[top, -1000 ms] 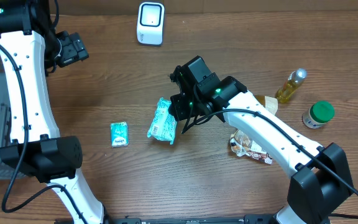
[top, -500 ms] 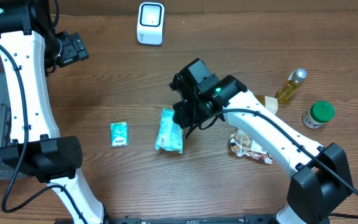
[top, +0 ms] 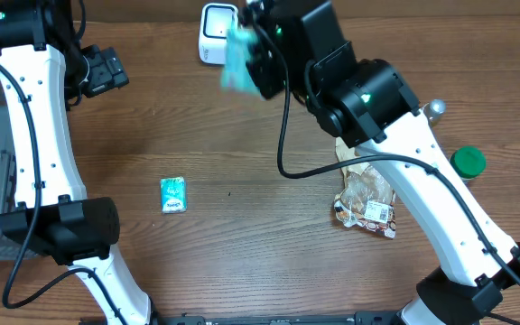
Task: Scan the item barcode
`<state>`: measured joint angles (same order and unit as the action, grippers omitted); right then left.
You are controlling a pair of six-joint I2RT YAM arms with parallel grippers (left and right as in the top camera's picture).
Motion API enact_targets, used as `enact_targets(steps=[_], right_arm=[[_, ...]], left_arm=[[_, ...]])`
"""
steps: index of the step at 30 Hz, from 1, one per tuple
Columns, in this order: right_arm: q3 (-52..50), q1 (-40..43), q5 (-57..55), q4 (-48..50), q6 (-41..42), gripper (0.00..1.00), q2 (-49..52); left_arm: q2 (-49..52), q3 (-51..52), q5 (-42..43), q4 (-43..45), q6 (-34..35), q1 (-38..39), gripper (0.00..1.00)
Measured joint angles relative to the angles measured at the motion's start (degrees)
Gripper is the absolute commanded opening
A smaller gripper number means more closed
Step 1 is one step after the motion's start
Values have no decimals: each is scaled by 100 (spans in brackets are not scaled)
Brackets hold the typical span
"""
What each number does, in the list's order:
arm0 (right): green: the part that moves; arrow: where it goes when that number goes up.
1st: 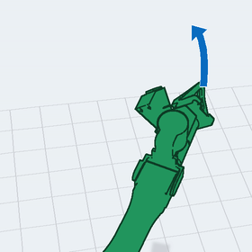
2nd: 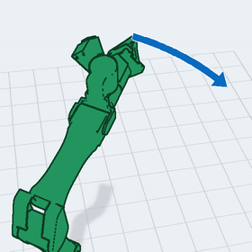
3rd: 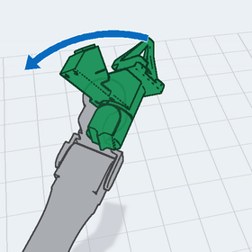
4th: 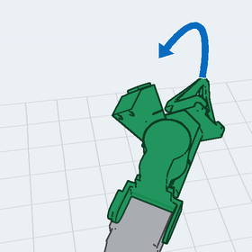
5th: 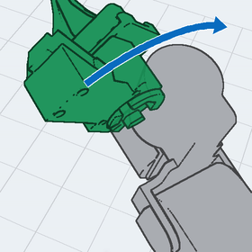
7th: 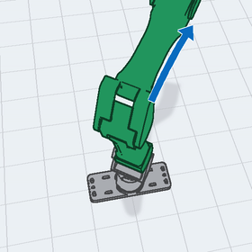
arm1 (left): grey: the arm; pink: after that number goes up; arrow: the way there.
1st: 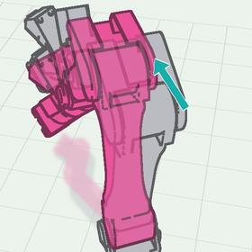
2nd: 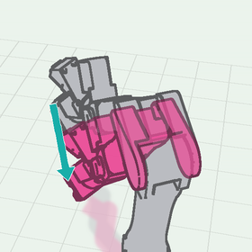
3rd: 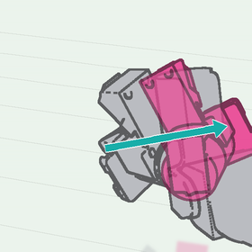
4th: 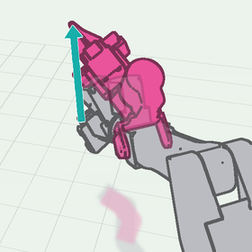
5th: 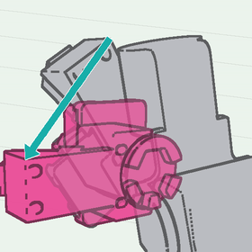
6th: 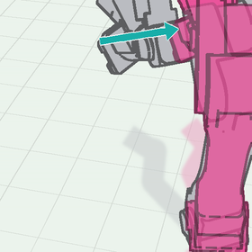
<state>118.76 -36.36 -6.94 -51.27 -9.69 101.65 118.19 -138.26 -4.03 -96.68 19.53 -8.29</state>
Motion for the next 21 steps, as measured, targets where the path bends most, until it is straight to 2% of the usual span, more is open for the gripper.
enact_targets(steps=[4, 8, 15, 21], right_arm=[[4, 0, -118, 1003, -573, 4, 155], [7, 0, -146, 1567, -826, 4, 461], [7, 0, -223, 2542, -1749, 4, 1504], [4, 46, -350, 3661, -2114, 4, 2389]], left_arm=[[0, 0, 2, 0, 0, 0, 100], [0, 0, 0, 2, 0, 0, 99], [0, 0, 2, 0, 0, 0, 99], [0, 0, 0, 2, 0, 0, 99]])
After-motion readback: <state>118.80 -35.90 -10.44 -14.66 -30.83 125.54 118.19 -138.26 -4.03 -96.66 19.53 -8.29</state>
